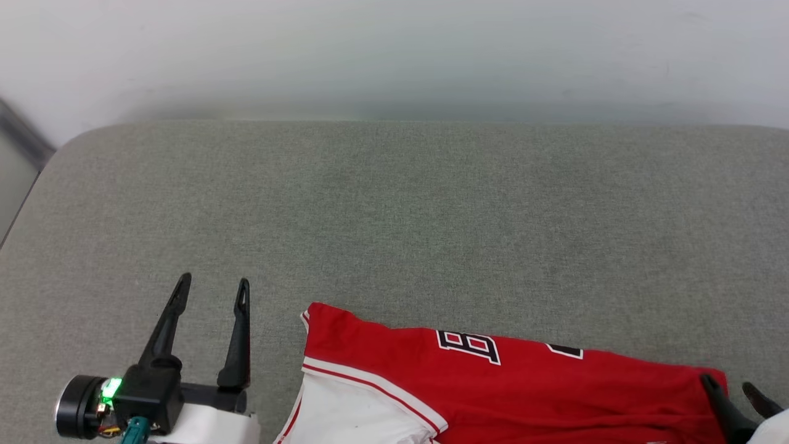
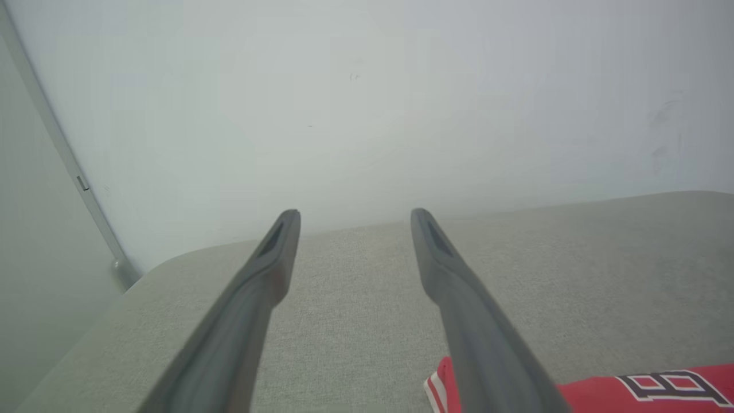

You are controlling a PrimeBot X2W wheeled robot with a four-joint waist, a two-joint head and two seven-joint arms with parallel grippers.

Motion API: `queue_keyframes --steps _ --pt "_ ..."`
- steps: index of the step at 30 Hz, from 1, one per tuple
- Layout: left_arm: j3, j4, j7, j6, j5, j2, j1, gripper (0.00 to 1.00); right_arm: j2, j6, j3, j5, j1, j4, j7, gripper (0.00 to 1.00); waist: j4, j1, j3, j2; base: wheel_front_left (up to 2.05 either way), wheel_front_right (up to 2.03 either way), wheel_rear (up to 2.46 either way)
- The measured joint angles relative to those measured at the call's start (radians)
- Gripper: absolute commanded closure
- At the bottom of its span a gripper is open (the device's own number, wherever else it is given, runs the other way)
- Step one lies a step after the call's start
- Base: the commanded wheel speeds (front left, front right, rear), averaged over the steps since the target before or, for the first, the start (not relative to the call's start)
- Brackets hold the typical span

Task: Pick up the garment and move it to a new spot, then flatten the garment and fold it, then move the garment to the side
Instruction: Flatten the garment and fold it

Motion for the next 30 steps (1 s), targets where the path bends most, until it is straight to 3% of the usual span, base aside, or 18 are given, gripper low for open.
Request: queue_keyframes --steps 3,10,21,30 --pt "0.021 0.021 0.0 -0.033 0.061 -0.023 0.03 0.0 0.06 0.0 -0.082 -0.046 0.007 -0.005 0.074 0.0 0.002 0.0 0.011 0.0 0.0 0.0 0.0" --pt "0.095 0.027 0.0 -0.104 0.104 -0.096 0.032 0.0 0.12 0.0 -0.169 -0.112 0.011 0.008 0.183 0.0 0.007 -0.0001 0.033 0.0 0.0 0.0 0.0" --pt "0.16 0.035 0.0 -0.191 0.169 -0.162 0.007 0.0 0.104 0.0 -0.151 -0.065 -0.024 0.148 0.216 0.0 0.023 0.0 0.078 0.0 0.0 0.0 0.0" --pt "0.188 0.043 0.0 -0.224 0.198 -0.193 0.006 0.0 0.072 -0.008 -0.072 -0.017 -0.035 0.197 0.202 0.0 0.033 0.0 0.089 0.0 0.0 0.0 0.0"
